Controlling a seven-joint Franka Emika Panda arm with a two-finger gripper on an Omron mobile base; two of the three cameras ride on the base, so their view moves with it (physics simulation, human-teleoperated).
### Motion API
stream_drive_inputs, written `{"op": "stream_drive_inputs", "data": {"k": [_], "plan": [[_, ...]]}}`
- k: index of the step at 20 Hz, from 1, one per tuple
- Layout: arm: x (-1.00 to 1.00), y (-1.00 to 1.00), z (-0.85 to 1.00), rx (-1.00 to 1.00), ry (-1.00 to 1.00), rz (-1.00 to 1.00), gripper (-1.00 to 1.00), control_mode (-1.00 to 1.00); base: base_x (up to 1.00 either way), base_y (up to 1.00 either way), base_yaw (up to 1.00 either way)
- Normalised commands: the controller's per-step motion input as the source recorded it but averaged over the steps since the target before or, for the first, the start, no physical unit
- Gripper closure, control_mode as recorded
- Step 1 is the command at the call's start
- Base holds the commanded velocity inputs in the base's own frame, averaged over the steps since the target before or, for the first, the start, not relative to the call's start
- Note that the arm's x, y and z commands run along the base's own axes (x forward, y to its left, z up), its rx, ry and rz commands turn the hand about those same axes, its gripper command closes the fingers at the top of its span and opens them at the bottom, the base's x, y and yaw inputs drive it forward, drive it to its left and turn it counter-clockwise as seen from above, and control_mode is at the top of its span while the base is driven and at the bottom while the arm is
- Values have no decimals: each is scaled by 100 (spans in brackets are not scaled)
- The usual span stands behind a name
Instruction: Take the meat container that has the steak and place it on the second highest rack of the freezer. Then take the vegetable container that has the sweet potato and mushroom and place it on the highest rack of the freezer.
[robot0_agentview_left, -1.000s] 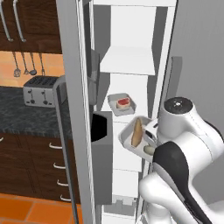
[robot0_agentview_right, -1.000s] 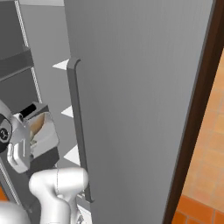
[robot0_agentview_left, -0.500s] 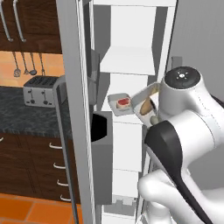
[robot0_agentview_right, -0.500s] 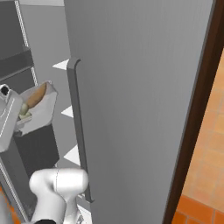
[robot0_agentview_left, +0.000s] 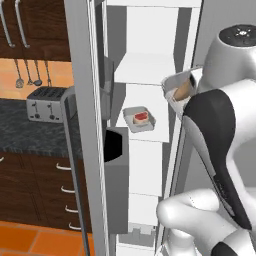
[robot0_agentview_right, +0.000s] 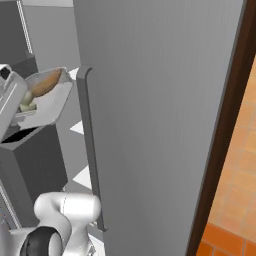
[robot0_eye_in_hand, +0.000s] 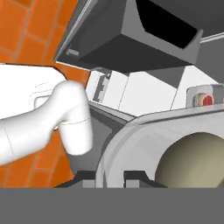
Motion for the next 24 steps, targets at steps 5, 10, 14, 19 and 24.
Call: {"op": "stream_drive_inputs", "data": {"k": [5,10,14,19,24], "plan": [[45,16,0,34,-27,0,100,-100,0,0,0],[78,37,3,18,-8,10,100,-100,0,0,0],[65,12,29,5,3,5,100,-100,0,0,0],[81,24,4,0,5,5,100,-100,0,0,0],[99,7,-5,0,7,1,100,-100,0,0,0]]}}
